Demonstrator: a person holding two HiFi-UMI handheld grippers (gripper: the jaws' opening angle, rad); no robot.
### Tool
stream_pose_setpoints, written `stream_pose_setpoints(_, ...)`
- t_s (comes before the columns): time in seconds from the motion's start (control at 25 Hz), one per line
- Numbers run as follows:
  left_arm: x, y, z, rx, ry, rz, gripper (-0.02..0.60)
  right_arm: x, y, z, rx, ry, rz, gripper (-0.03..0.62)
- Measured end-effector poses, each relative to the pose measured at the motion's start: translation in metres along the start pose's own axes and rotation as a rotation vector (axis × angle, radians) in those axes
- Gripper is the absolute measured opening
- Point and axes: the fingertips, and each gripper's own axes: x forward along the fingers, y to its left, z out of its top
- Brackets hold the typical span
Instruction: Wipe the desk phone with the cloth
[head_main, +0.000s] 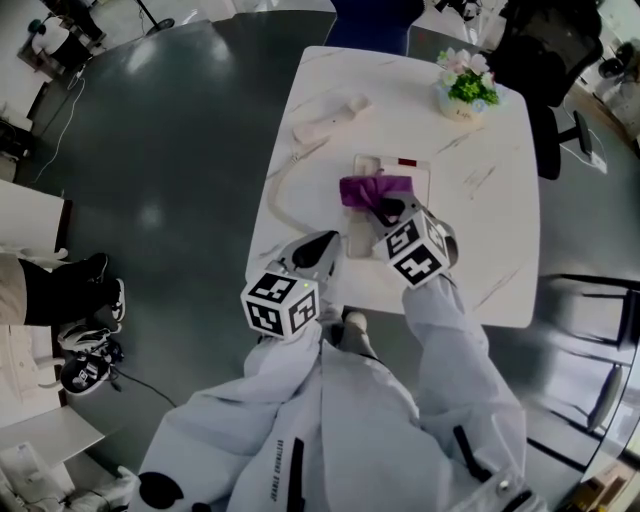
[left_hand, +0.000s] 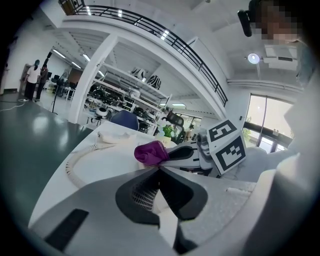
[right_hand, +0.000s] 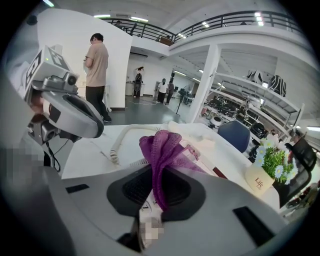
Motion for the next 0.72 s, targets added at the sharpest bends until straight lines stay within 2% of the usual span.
stream_pose_setpoints(0.72,-0.017,-0.013,-0.012,-0.014,-0.014,0.03,-0.003,-0.011,0.029,-0.015,0.001,0.025,0.057,0.037)
